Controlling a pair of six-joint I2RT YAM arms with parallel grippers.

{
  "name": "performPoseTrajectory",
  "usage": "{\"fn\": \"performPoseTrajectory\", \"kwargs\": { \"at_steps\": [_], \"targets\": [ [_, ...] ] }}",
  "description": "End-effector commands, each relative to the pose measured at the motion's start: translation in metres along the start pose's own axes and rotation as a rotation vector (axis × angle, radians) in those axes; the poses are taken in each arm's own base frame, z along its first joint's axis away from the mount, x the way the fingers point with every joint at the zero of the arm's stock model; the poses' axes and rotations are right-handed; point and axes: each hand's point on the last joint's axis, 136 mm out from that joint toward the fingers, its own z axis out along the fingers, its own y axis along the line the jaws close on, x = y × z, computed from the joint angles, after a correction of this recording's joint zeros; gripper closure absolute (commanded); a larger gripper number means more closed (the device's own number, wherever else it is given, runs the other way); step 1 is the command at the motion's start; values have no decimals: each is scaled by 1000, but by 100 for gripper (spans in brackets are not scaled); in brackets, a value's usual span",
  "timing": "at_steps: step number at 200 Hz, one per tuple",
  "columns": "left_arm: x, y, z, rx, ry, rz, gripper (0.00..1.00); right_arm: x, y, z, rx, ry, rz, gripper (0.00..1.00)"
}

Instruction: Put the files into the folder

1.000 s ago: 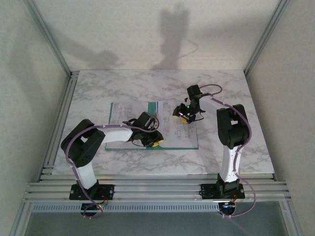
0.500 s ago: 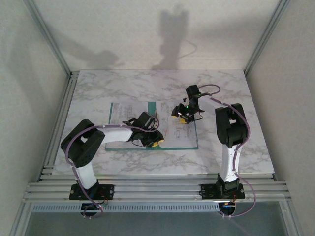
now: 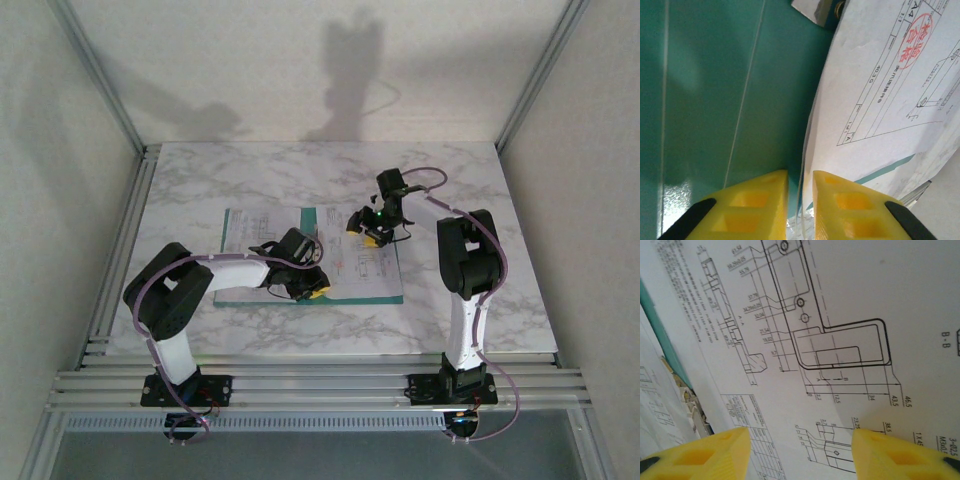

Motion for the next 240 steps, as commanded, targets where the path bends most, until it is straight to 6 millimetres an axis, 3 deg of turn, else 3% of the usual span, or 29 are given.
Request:
{"fn": "performPoseTrajectory", "kwargs": {
  "at_steps": [1, 103, 199, 218, 240],
  "targets": [
    [-8, -1, -3, -19, -27, 4, 80, -3, 20, -18, -28, -21, -35, 44],
    [-11, 1, -6, -30, -40, -3, 87, 3, 20, -38, -19, -64, -26, 43],
    [-10, 6, -11, -45, -45, -11, 89, 12, 16, -42, -14, -64, -29, 43],
    [-11, 4, -12, -40, -47, -9, 87, 11, 17, -43, -17, -67, -32, 43],
    [-11, 4, -14, -44, -56, -10, 78, 10, 20, -45, -23, -73, -38, 43]
  ]
}}
